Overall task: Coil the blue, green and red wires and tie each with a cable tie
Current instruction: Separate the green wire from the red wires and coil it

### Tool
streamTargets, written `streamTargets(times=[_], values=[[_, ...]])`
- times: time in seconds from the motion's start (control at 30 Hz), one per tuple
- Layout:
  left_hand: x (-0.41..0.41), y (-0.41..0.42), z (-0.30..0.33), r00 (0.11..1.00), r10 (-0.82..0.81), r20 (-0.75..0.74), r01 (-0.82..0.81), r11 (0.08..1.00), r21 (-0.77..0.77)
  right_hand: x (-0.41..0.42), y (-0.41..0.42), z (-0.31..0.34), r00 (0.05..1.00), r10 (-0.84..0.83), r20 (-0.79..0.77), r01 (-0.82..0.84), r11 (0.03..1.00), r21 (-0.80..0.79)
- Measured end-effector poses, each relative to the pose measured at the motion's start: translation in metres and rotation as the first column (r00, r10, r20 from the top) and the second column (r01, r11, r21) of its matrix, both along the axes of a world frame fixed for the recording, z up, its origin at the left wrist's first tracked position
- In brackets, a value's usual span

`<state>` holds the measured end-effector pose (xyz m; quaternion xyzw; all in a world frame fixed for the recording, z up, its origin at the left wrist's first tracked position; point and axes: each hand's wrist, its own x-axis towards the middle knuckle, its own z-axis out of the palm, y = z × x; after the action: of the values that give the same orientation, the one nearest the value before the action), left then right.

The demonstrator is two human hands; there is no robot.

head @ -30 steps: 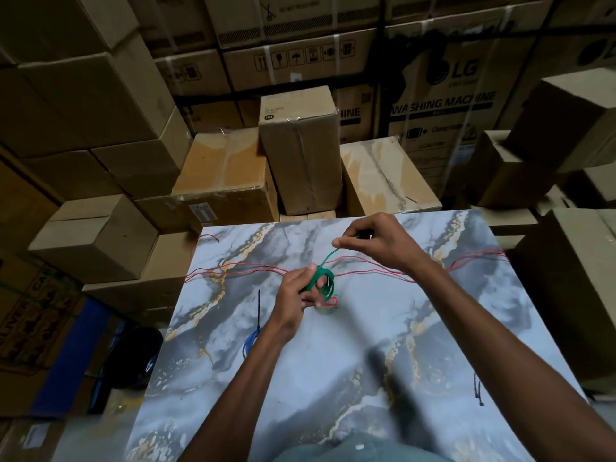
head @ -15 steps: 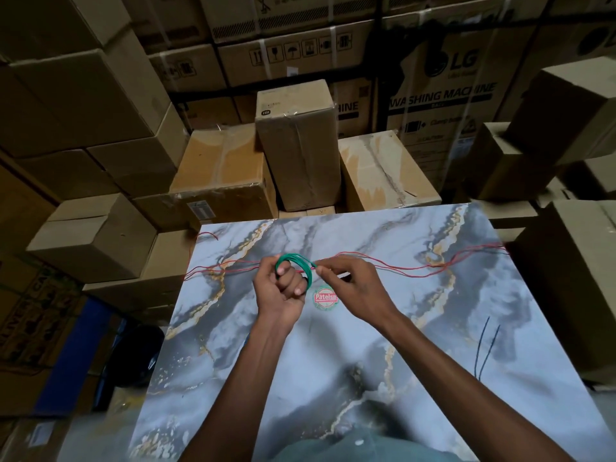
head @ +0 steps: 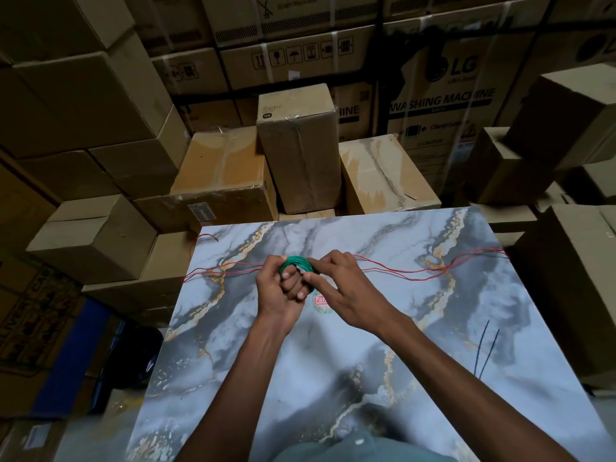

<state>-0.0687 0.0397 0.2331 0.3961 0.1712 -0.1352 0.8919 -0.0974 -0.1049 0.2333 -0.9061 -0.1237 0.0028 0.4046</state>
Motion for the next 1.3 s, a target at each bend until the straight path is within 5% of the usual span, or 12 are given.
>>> streamTargets(times=[0.3,0.53,0.7,0.87,1.03,1.2,1.3], values=[[-0.002,-0.007,-0.007,0.999,0.038,-0.014,-0.039,0.994,-0.102,0.005,-0.003,0.003,0.998,-0.009,0.061,0.010,1.000,-0.019],[-0.001,-0.020,-0.023,0.989,0.121,-0.086,-0.124,0.992,-0.029,0.024,-0.005,-0.010,0.984,0.072,0.161,-0.030,0.968,-0.249],[0.002,-0.025,-0.042,0.980,0.184,-0.077,-0.193,0.972,-0.134,0.042,-0.006,-0.016,0.969,0.173,0.178,-0.098,0.925,-0.367],[0.002,-0.012,-0.050,0.994,-0.061,-0.091,0.076,0.982,0.170,0.056,-0.020,-0.014,0.939,0.296,0.176,-0.176,0.851,-0.495],[0.014,0.009,-0.042,0.950,-0.311,-0.013,0.245,0.722,0.646,0.055,-0.024,-0.010,0.896,0.418,0.149,-0.243,0.743,-0.624],[0.020,0.008,-0.031,0.801,-0.587,-0.119,0.376,0.338,0.863,0.054,-0.023,-0.014,0.878,0.466,0.110,-0.270,0.672,-0.689],[0.022,0.005,-0.035,0.789,-0.611,-0.070,0.332,0.328,0.884,0.052,-0.024,-0.014,0.870,0.471,0.148,-0.246,0.673,-0.698]])
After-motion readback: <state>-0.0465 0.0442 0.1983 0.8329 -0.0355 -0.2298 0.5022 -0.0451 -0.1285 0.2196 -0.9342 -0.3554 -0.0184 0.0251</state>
